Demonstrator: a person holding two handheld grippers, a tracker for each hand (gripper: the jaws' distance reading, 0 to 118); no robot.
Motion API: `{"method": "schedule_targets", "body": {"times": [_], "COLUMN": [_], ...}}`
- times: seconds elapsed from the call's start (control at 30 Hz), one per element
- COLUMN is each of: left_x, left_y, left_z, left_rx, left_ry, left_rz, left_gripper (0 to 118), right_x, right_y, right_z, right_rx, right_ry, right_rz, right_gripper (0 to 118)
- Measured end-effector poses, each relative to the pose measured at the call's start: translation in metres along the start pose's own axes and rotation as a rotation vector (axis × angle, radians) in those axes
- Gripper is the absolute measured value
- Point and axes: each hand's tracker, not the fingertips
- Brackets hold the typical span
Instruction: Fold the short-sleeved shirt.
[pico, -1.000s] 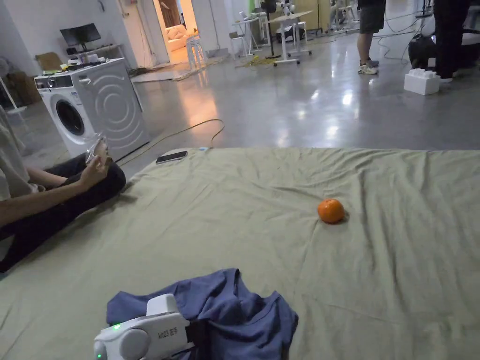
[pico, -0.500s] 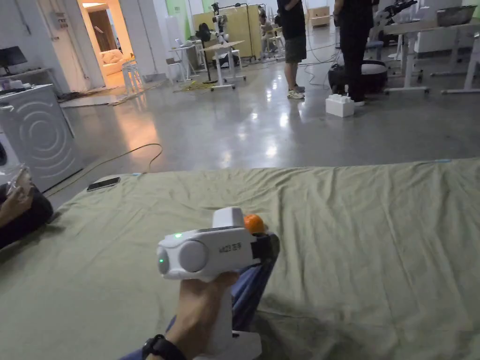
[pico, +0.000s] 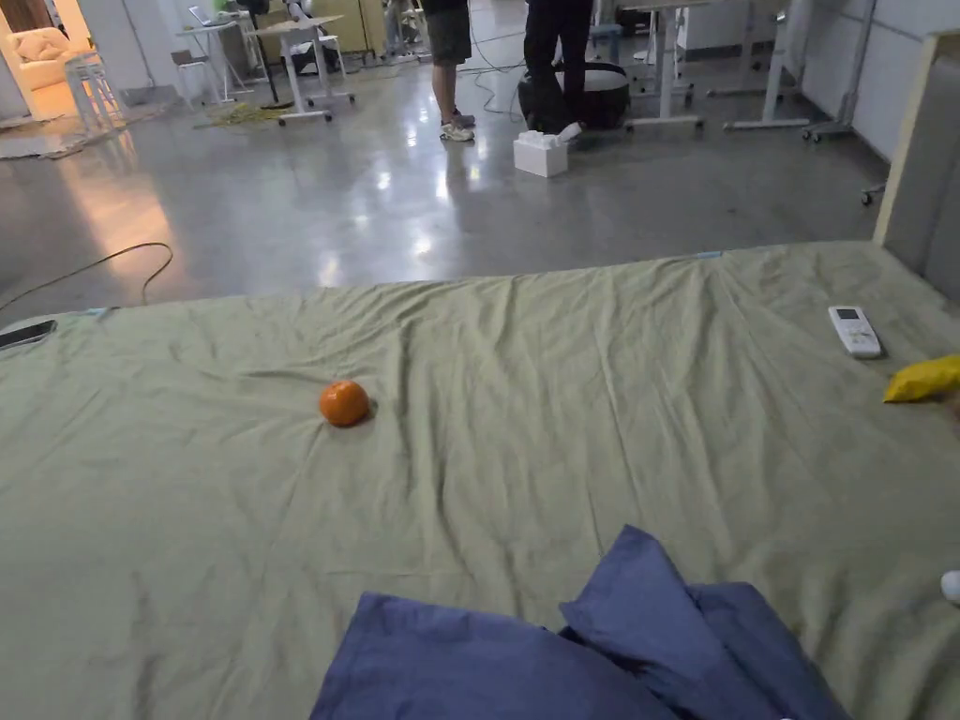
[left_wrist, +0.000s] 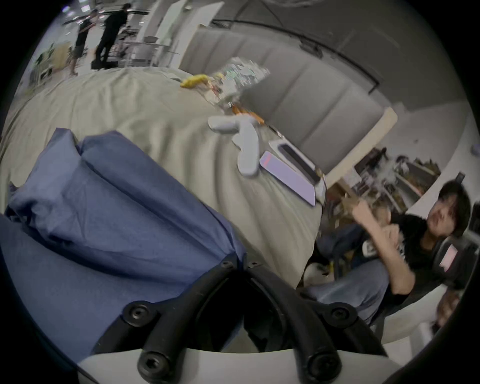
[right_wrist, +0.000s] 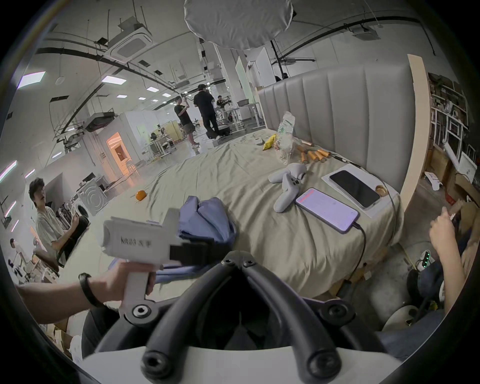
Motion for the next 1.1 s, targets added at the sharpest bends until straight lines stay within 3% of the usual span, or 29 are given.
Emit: {"method": "schedule_targets", "body": {"times": [0.1,0.17,0.3,0.47,0.6,0.77,0.83,0.87,0.9,0.93,1.0,1.07,1.1], "left_x": [-0.002,-0.001,0.0,0.018,0.039,0.079,0.087,0.091,0.095,0.098,0.094,0.101,0.104], "left_y": [-0.01,-0.012,-0.008,-0.034,-0.076,-0.103,-0.11,-0.112,-0.114,-0.116,-0.123,-0.128,-0.139], "left_z": [0.015,0.054,0.164,0.331,0.416,0.474,0.48,0.484,0.486,0.487,0.485,0.479,0.483], "left_rx": [-0.013,0.085,0.265,0.586,0.736,0.892,0.893,0.873,0.869,0.868,0.847,0.84,0.834], "left_ry": [-0.077,-0.094,0.143,0.46,0.786,1.028,1.076,1.069,1.071,1.074,1.024,1.059,1.178], "left_rz": [0.088,0.094,0.002,0.008,-0.043,-0.065,-0.119,-0.147,-0.134,-0.121,-0.064,-0.053,-0.006], "left_gripper": [64,64,64,64,64,64,55,43,22,12,5,0,0], "right_x": [0.004,0.002,-0.019,-0.063,-0.098,-0.13,-0.138,-0.14,-0.141,-0.141,-0.141,-0.141,-0.142], "right_y": [-0.004,-0.004,0.01,0.041,0.062,0.076,0.078,0.078,0.078,0.078,0.076,0.071,0.068], "right_z": [0.0,0.0,-0.006,-0.011,0.0,0.02,0.029,0.033,0.037,0.04,0.046,0.053,0.058], "right_rx": [-0.01,0.001,0.063,0.176,0.278,0.385,0.404,0.412,0.424,0.421,0.413,0.412,0.446], "right_ry": [0.011,0.036,0.118,0.211,0.281,0.299,0.297,0.295,0.302,0.308,0.307,0.272,0.25], "right_rz": [-0.008,0.0,0.045,0.127,0.213,0.305,0.322,0.323,0.329,0.322,0.317,0.365,0.4], "right_gripper": [0,0,0,0,0,0,0,0,0,0,1,1,0]}}
